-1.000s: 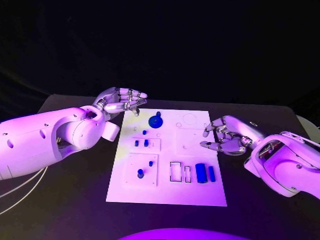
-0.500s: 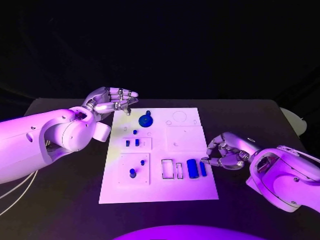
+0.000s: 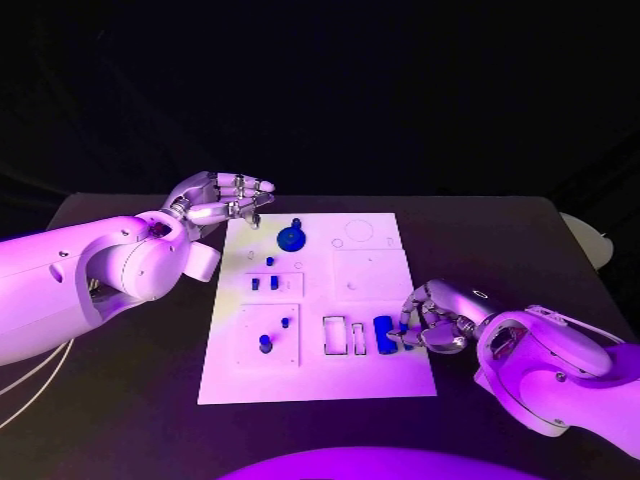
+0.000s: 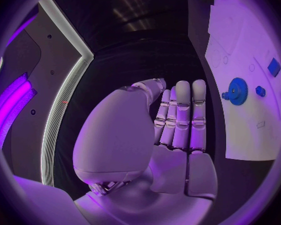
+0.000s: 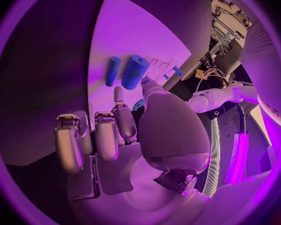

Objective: Assemble the parts on the task board

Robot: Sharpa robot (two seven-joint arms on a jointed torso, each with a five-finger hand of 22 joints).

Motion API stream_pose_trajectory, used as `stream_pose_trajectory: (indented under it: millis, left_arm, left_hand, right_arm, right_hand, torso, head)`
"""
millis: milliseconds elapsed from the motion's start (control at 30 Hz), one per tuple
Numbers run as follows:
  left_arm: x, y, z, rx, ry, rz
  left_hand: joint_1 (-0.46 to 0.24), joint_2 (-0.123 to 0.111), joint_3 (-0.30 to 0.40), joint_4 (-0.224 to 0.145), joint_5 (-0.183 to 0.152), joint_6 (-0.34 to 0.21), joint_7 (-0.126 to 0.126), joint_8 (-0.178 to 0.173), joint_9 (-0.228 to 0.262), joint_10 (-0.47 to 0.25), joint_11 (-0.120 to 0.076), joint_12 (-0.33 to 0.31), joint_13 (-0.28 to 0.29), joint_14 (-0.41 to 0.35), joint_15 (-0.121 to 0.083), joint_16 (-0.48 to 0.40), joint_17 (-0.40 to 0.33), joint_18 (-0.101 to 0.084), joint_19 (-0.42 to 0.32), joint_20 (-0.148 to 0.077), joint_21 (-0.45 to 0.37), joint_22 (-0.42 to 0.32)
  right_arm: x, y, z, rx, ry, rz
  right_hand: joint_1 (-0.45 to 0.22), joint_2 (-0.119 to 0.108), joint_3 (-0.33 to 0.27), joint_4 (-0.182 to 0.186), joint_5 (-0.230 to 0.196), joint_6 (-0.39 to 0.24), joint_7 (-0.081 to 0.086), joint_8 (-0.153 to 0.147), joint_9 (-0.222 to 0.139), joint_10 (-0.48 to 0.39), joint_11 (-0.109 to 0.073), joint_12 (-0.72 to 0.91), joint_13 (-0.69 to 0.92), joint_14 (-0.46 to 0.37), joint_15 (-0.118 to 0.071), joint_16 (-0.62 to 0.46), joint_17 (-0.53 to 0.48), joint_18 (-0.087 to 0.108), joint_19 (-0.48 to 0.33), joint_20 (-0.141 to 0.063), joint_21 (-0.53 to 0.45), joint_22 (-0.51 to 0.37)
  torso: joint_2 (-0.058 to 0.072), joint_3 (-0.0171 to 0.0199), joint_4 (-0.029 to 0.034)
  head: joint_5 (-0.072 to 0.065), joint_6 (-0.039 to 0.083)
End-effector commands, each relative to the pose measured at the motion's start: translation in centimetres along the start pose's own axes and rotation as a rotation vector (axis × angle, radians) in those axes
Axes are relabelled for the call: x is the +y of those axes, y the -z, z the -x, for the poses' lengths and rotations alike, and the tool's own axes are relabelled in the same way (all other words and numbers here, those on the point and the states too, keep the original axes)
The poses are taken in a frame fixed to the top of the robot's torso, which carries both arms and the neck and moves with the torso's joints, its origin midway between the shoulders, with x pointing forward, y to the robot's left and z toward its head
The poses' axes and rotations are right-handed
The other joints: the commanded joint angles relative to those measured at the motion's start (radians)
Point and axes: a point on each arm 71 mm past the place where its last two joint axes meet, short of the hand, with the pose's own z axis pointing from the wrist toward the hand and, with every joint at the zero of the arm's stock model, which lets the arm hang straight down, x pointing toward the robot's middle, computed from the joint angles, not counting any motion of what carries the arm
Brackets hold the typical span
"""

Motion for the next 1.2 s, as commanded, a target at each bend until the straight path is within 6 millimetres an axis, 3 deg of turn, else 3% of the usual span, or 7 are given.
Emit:
stream_pose_trajectory:
  millis: [33,333,767,1200]
  left_arm:
    - [-0.1,0.0,-0.2,0.011,0.009,-0.006]
    - [-0.1,0.0,-0.2,0.011,0.009,-0.006]
    - [-0.1,0.1,-0.2,0.011,0.009,-0.005]
    - [-0.1,0.1,-0.2,0.011,0.009,-0.003]
  left_hand:
    - [-0.007,0.0,0.006,-0.003,0.001,-0.002,0.001,-0.003,0.002,-0.006,0.002,0.004,-0.001,-0.001,-0.003,-0.006,-0.001,0.015,0.001,-0.002,-0.004,-0.001]
    - [-0.007,0.0,0.006,-0.003,0.001,-0.002,0.001,-0.003,0.002,-0.006,0.002,0.004,-0.001,-0.001,-0.003,-0.006,-0.001,0.015,0.001,-0.002,-0.004,-0.001]
    - [-0.007,0.0,0.006,-0.003,0.001,-0.002,0.001,-0.003,0.002,-0.006,0.002,0.004,-0.001,-0.001,-0.003,-0.006,-0.001,0.015,0.001,-0.002,-0.004,-0.001]
    - [-0.007,0.0,0.006,-0.003,0.001,-0.002,0.001,-0.003,0.002,-0.006,0.002,0.004,-0.001,-0.001,-0.003,-0.006,-0.001,0.015,0.001,-0.002,-0.004,-0.001]
  right_arm:
    - [0.2,-0.2,-0.3,-0.009,0.025,-0.006]
    - [0.6,-0.5,-1.1,0.014,0.028,-0.001]
    - [0.9,-1.1,-2.5,0.048,0.031,0.0]
    - [0.9,-1.3,-2.7,0.012,0.017,-0.003]
  right_hand:
    - [-0.01,0.004,-0.011,0.0,0.005,-0.006,-0.001,0.007,0.002,0.006,-0.002,0.007,0.007,0.083,0.0,0.004,0.141,-0.014,0.105,0.005,0.005,0.263]
    - [-0.011,0.008,-0.015,0.0,0.007,-0.006,-0.002,0.008,0.003,0.007,-0.002,0.008,0.009,0.083,0.0,0.003,0.14,-0.014,0.105,0.005,0.005,0.263]
    - [-0.01,0.023,-0.024,-0.001,0.017,-0.004,-0.003,0.012,0.005,0.009,-0.004,0.011,0.015,0.083,-0.001,0.003,0.138,-0.014,0.105,0.004,0.005,0.263]
    - [0.034,0.059,-0.018,-0.003,0.052,0.01,-0.01,0.022,0.007,0.018,-0.01,0.02,0.03,0.083,-0.006,0.005,0.142,-0.014,0.105,0.001,0.005,0.263]
  torso:
    - [0.0,-0.0004,-0.0007]
    - [0.0,0.0005,-0.0004]
    - [0.001,0.0,0.0]
    - [-0.001,-0.0003,-0.0007]
  head:
    - [0.002,-0.001]
    - [0.02,-0.003]
    - [0.024,-0.008]
    - [0.026,-0.009]
